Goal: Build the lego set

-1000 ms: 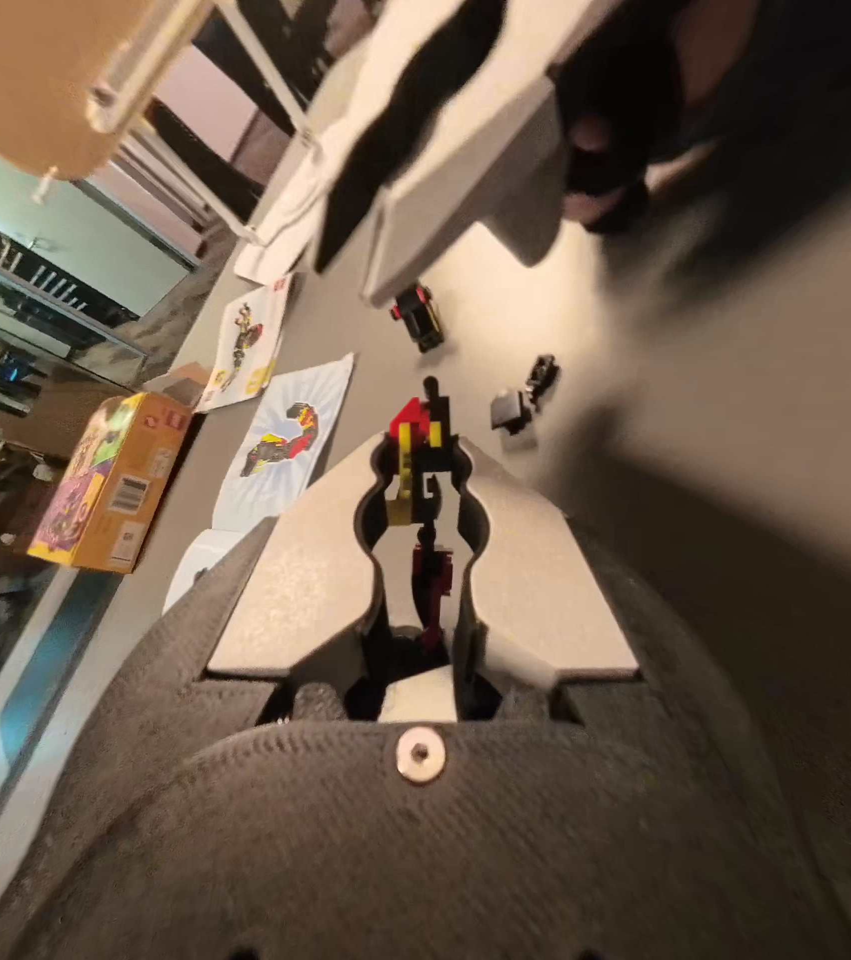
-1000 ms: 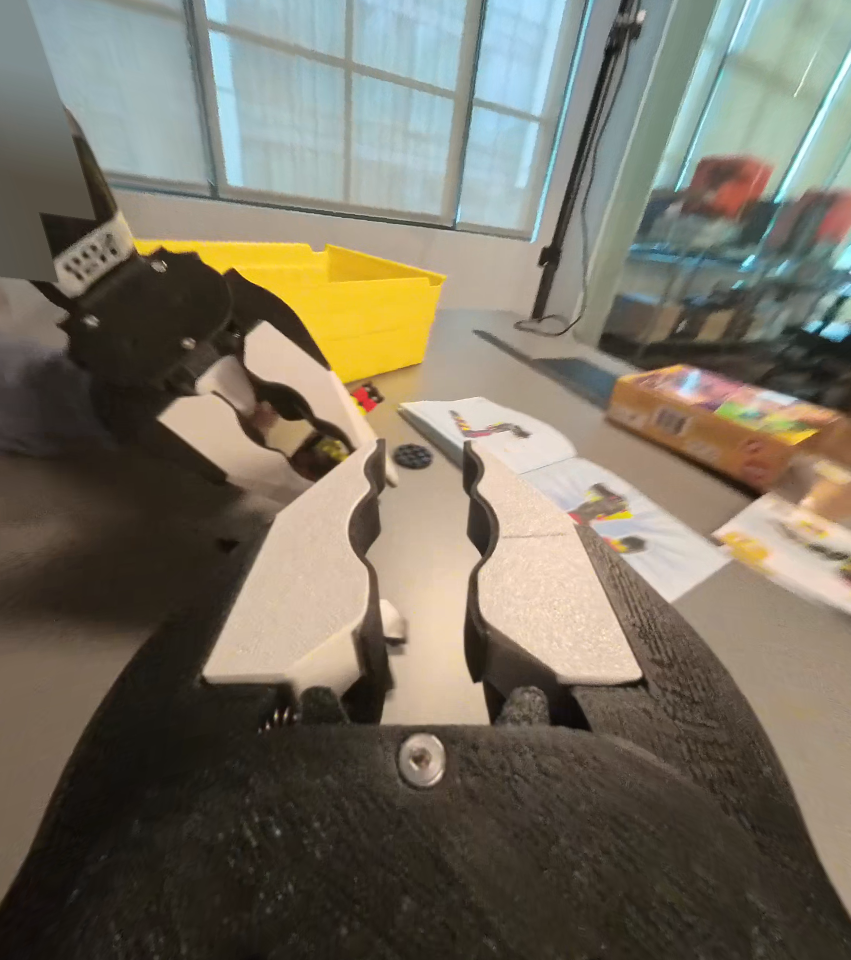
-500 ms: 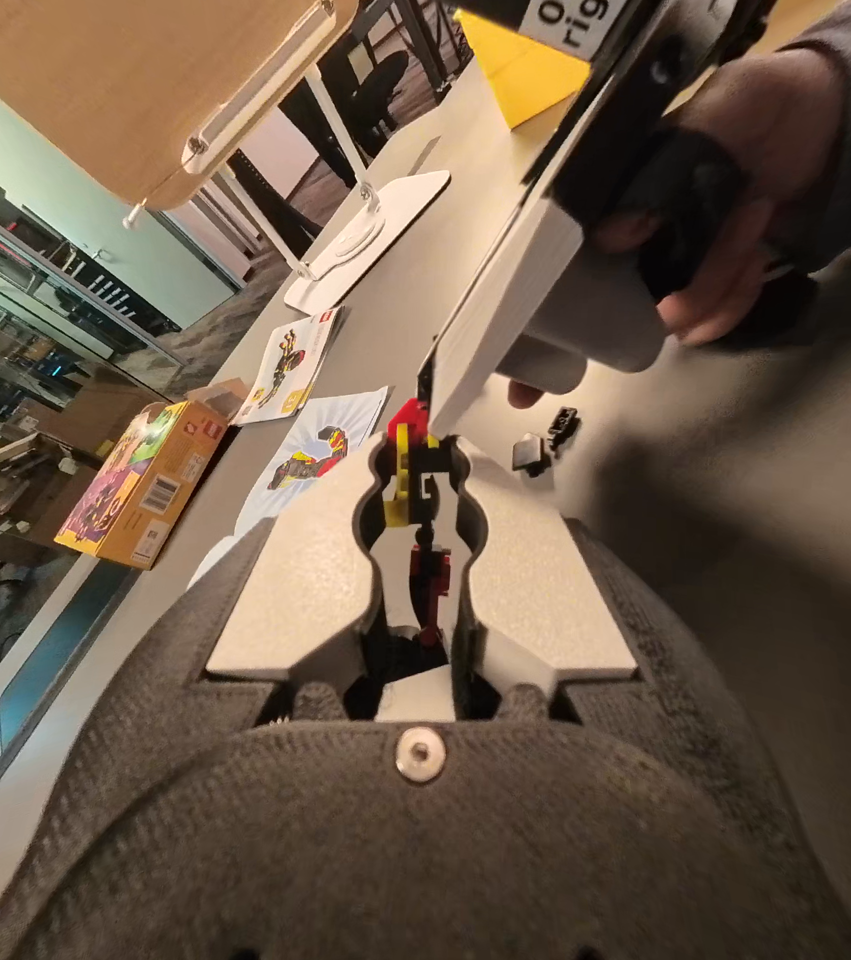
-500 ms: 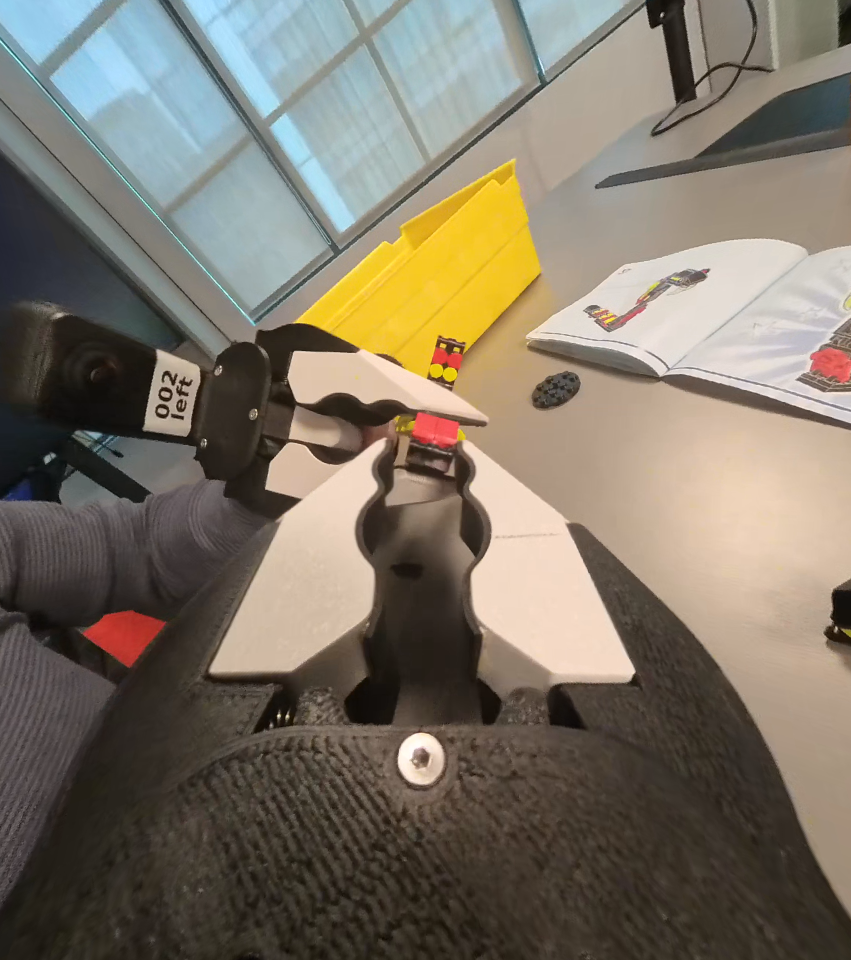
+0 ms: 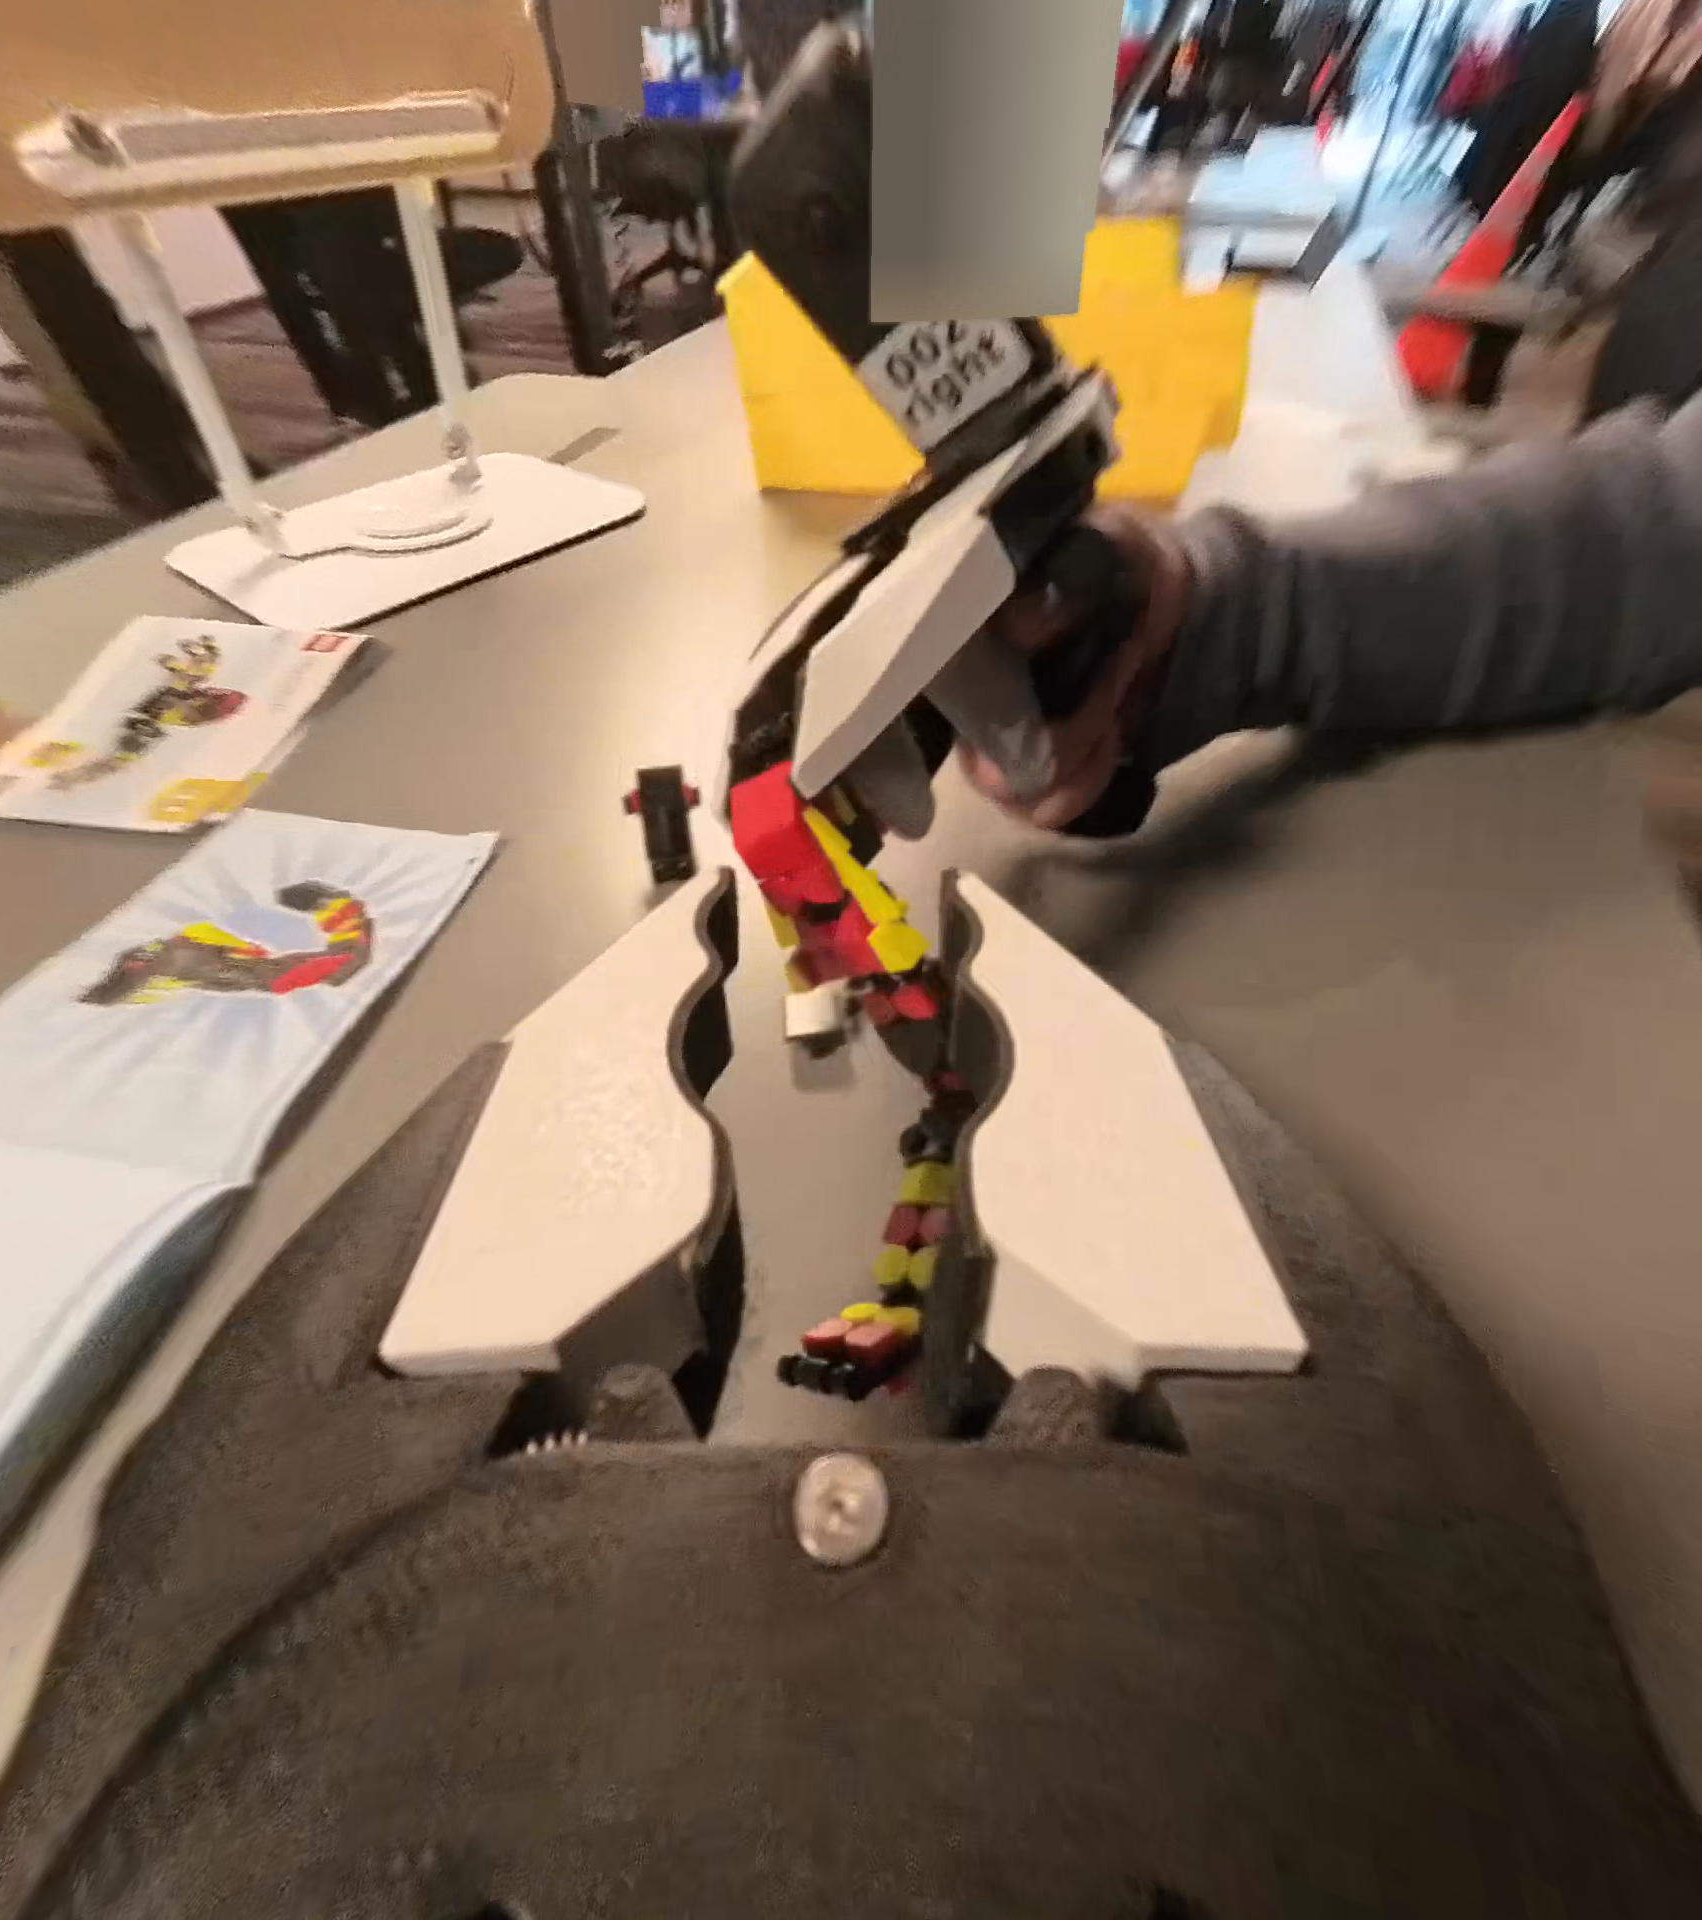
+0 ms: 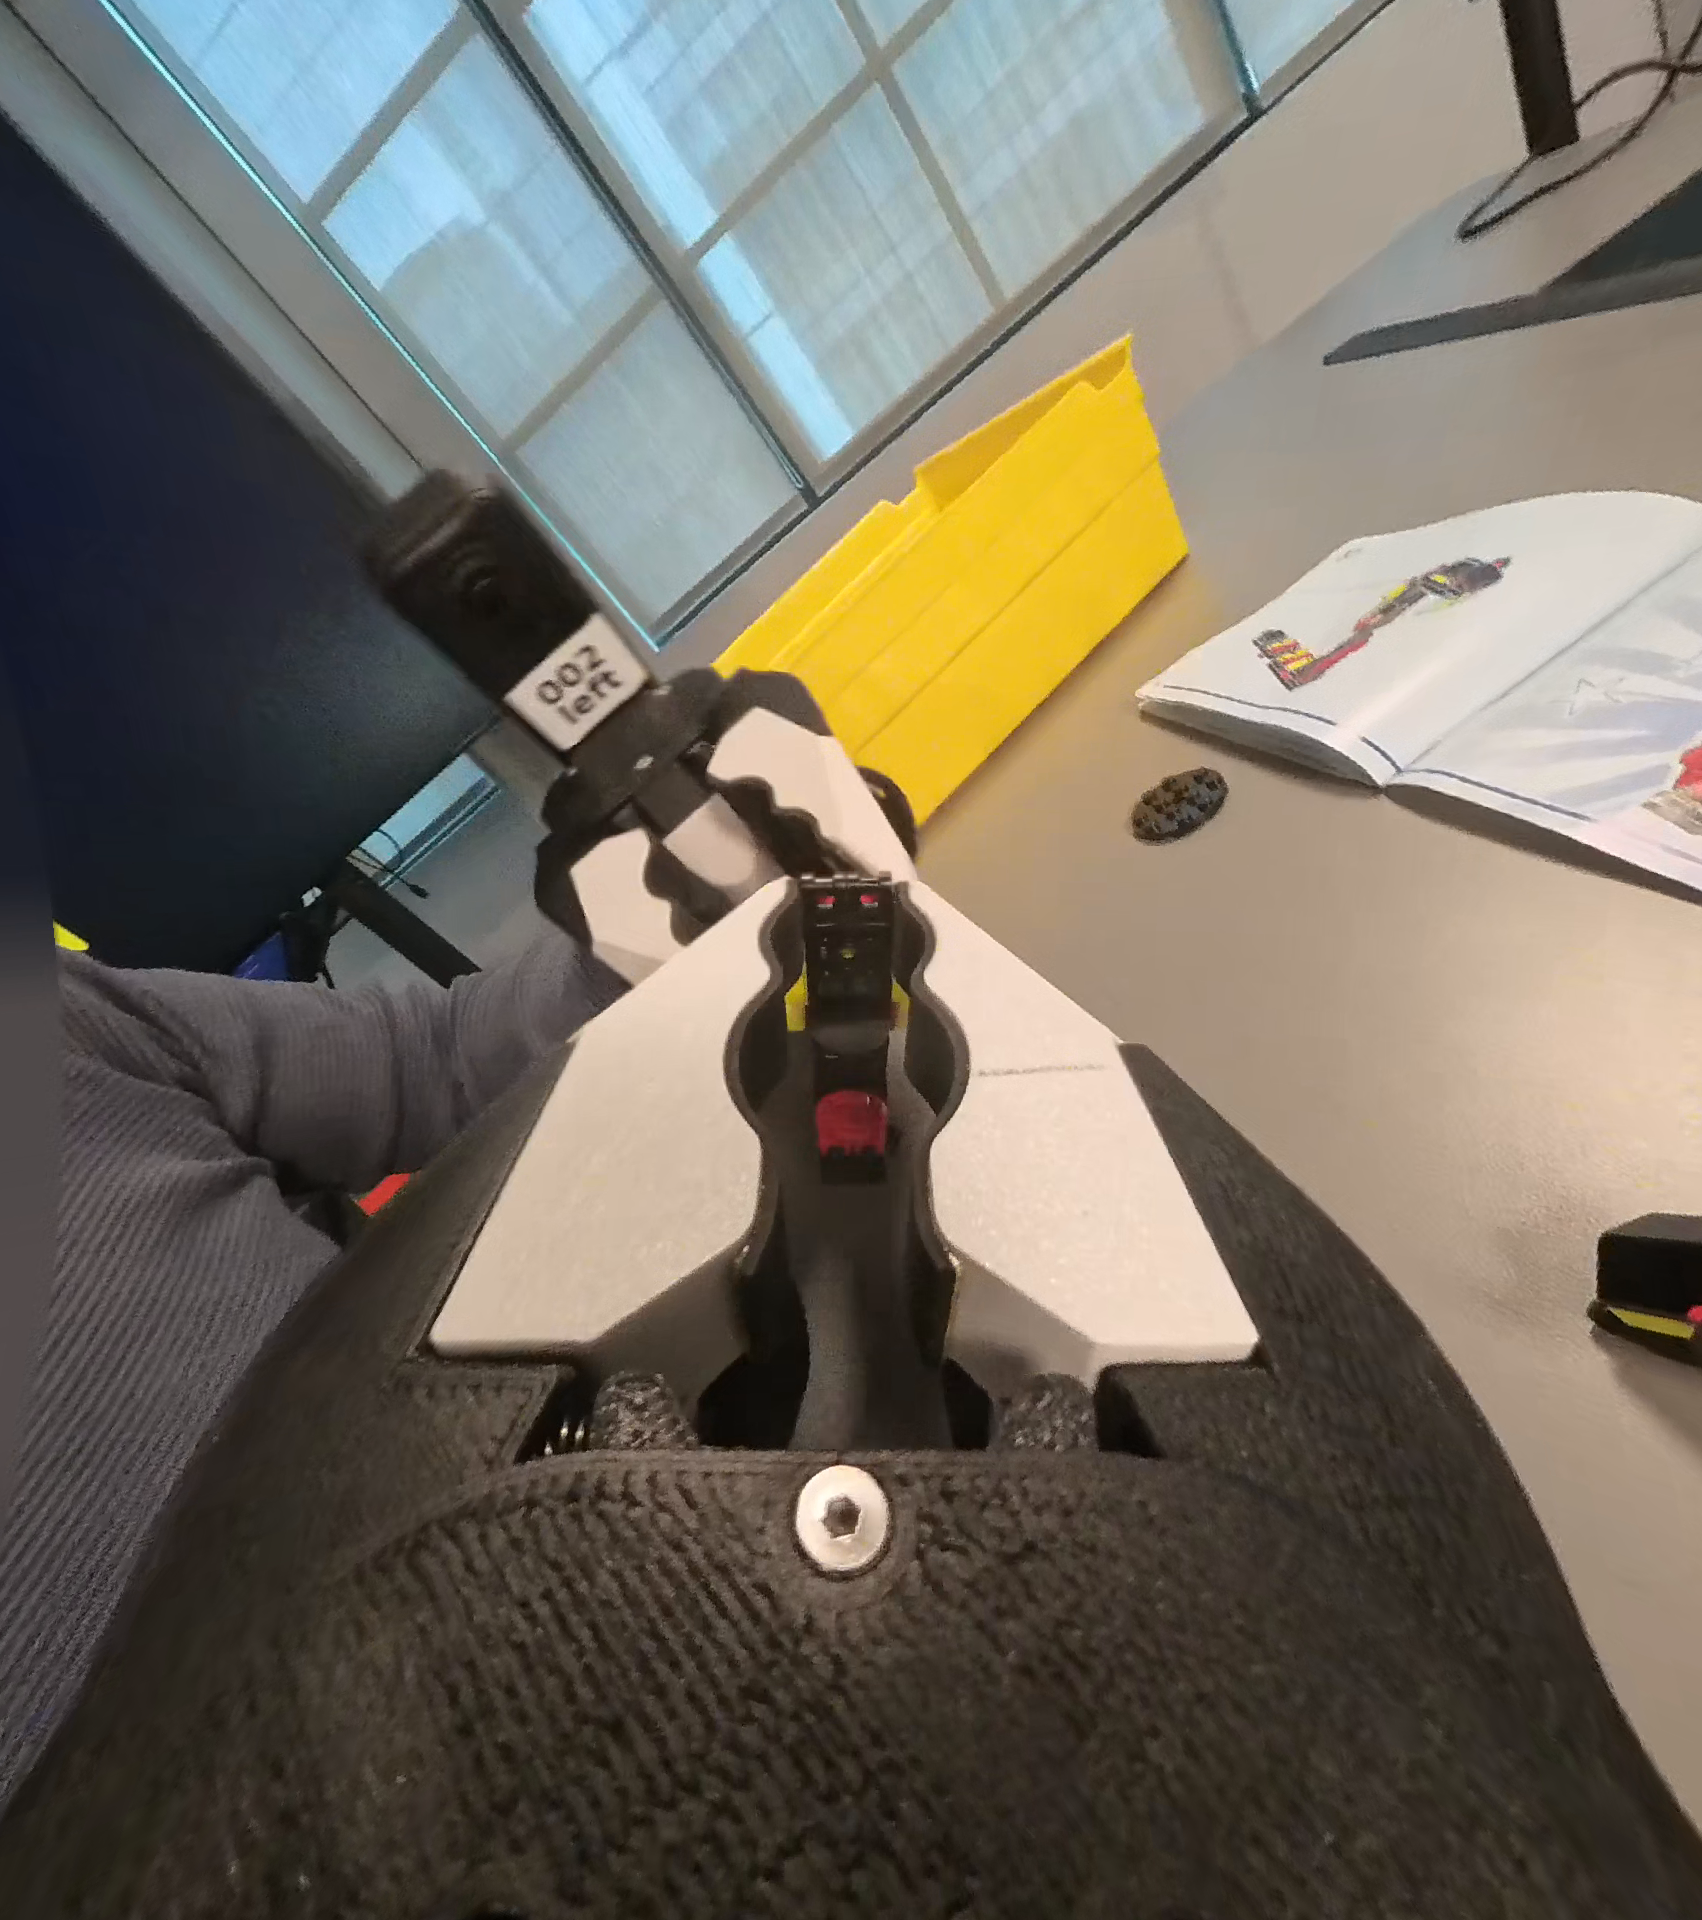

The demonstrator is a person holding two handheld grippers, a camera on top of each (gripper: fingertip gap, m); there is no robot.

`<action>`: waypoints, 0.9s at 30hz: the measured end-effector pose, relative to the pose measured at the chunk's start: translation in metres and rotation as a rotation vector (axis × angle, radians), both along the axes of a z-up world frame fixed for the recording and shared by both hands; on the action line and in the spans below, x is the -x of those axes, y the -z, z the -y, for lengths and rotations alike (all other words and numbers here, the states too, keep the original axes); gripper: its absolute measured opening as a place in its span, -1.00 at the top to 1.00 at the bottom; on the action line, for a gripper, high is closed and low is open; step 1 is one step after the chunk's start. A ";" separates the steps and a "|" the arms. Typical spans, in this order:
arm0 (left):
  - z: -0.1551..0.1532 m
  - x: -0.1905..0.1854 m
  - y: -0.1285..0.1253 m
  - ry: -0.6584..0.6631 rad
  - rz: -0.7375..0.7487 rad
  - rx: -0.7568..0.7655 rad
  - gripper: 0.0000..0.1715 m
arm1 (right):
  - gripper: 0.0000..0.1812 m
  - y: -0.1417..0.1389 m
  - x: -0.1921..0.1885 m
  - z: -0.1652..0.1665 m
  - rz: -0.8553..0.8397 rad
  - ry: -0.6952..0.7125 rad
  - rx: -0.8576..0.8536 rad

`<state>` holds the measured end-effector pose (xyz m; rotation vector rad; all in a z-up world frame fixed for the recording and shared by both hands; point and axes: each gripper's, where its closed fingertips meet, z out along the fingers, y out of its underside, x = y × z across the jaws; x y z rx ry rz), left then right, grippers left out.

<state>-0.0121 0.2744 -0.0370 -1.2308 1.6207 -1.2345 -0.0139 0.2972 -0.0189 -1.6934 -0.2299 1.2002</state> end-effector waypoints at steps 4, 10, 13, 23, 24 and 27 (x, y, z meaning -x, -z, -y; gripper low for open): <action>0.000 0.003 -0.016 0.053 0.013 0.307 0.48 | 0.84 -0.011 0.002 0.006 -0.016 -0.036 -0.058; 0.009 0.004 -0.018 0.138 -0.017 0.464 0.49 | 0.83 -0.017 0.010 0.013 -0.017 -0.067 -0.111; 0.010 0.006 -0.021 0.167 -0.010 0.509 0.61 | 0.84 -0.020 0.013 0.015 -0.011 -0.074 -0.128; 0.005 0.011 -0.036 0.195 0.093 0.524 0.73 | 0.69 -0.027 0.009 0.017 0.053 -0.013 -0.243; 0.005 0.012 -0.038 0.203 0.110 0.527 0.73 | 0.72 -0.027 0.009 0.018 0.053 -0.023 -0.242; 0.006 0.013 -0.041 0.209 0.138 0.508 0.73 | 0.76 -0.027 0.012 0.020 0.070 -0.035 -0.257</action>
